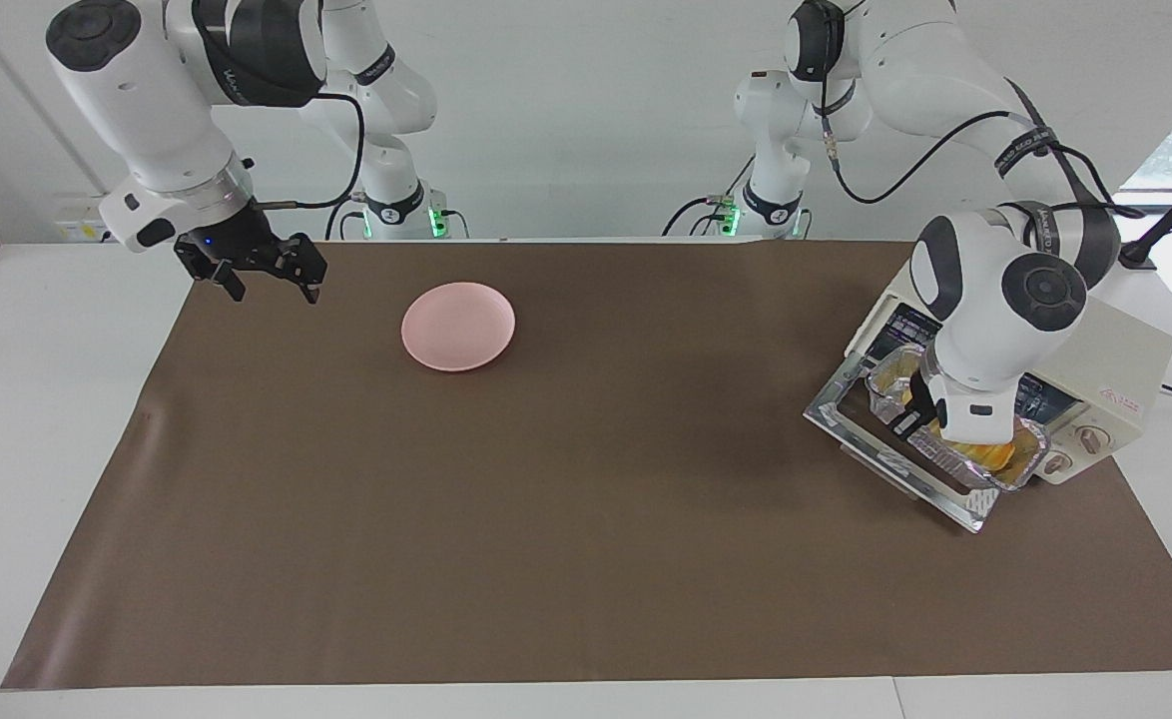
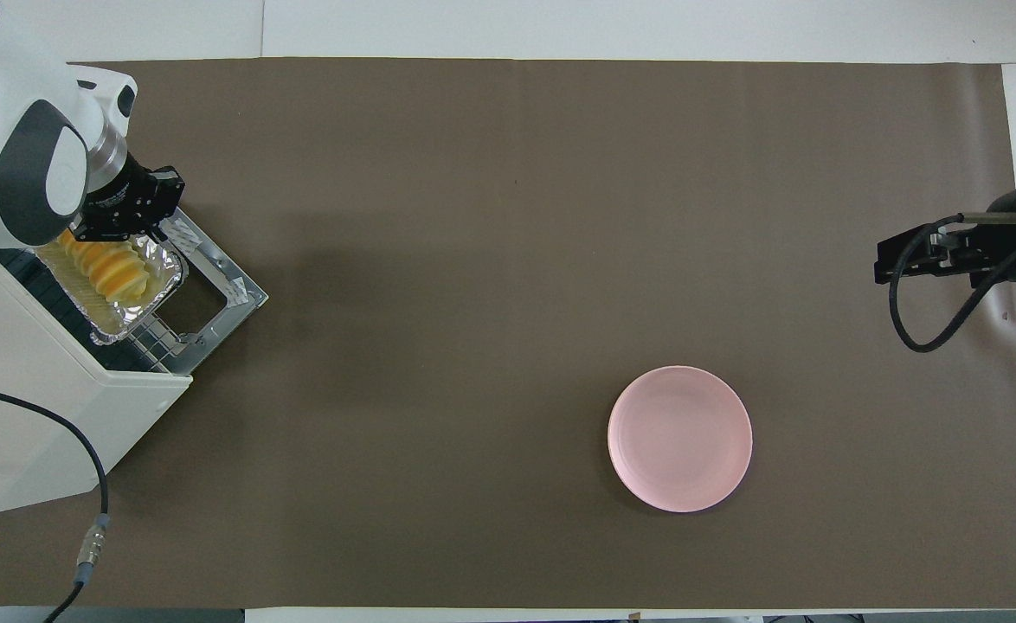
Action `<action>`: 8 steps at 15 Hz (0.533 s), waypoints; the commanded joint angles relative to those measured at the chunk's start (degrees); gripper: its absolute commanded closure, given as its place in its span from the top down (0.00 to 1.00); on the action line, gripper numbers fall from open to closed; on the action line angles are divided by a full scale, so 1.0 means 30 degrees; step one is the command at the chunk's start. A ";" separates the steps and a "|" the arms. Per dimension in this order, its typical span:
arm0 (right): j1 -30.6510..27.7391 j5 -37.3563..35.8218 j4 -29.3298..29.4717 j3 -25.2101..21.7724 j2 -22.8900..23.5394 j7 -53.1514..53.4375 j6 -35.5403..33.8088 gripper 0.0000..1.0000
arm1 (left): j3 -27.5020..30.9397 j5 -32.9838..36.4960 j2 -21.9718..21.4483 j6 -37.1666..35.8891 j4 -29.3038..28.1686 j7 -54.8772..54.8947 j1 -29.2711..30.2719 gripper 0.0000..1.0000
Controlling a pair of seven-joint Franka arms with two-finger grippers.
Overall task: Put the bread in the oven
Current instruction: 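Carry the foil tray into the toaster oven with the left gripper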
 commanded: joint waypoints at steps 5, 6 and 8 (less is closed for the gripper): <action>-0.0256 -0.0310 -0.0455 0.0217 -0.0394 -0.0514 0.0038 1.00 | 0.0635 0.0366 -0.1301 -0.0760 -0.1828 -0.0620 -0.0081 0.00; -0.0256 -0.0310 -0.0455 0.0188 -0.0394 -0.0514 0.0038 1.00 | 0.0868 0.0366 -0.1301 -0.0847 -0.1858 -0.0620 -0.0081 0.00; -0.0256 -0.0310 -0.0455 0.0217 -0.0394 -0.0514 0.0038 1.00 | 0.1074 0.0599 -0.1301 -0.1023 -0.1858 -0.0620 -0.0081 0.00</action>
